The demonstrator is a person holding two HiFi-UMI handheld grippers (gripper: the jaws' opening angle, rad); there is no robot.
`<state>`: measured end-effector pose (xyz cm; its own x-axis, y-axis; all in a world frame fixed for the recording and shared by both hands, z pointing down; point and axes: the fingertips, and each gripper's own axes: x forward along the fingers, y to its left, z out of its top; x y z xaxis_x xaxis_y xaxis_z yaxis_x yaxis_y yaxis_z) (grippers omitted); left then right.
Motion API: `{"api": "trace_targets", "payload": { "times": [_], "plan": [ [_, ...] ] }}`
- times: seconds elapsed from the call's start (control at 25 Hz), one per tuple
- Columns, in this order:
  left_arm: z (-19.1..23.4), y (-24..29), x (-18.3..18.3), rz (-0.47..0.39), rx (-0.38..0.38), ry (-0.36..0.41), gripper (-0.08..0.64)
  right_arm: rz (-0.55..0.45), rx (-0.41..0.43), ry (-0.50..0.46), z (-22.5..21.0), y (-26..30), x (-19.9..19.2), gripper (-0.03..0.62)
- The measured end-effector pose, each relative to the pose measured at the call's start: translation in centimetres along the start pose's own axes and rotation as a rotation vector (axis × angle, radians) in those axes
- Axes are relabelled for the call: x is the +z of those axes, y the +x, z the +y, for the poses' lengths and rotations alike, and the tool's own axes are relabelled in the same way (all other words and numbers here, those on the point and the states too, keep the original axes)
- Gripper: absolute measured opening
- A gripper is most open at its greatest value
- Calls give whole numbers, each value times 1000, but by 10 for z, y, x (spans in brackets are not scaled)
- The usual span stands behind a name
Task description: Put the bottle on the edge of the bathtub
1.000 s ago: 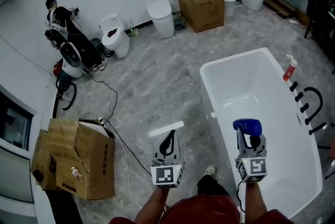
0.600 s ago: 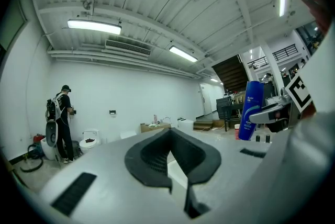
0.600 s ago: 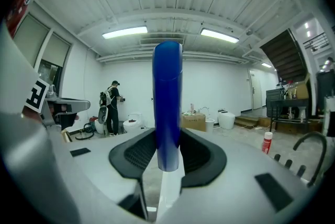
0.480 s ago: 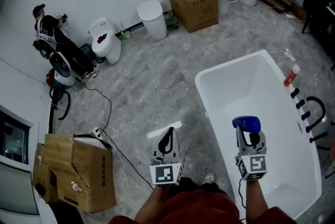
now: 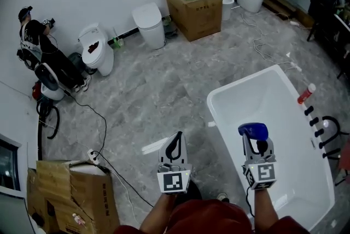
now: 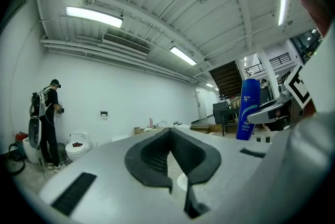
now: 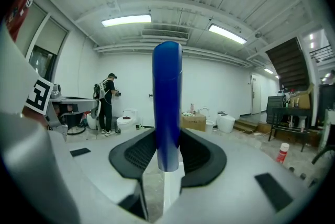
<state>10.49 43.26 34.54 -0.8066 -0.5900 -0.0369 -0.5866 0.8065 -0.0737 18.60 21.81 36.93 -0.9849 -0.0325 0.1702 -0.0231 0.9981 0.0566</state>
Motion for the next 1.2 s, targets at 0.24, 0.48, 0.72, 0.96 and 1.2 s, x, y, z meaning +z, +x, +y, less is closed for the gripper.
{"api": "trace_targets", "payload": {
  "times": [0.24,0.48,0.72,0.96,1.2],
  "plan": [
    [83,50,-1,-18,-57,-2,6,-1,-36,-8,48,81,29,137],
    [139,89,-5,-36,-107,-28,6,-6,-92,-11,72,131,42,137],
    [155,129,-11,-40,-156,-34,6,7,-151,1,64,159,43,137],
    [157,184,-25,-29,-195,-23,6,4,-198,25,37,203,37,137],
    [156,278,-30,-20,-217,-10,6,-4,-227,57,-16,276,39,137]
  ]
}}
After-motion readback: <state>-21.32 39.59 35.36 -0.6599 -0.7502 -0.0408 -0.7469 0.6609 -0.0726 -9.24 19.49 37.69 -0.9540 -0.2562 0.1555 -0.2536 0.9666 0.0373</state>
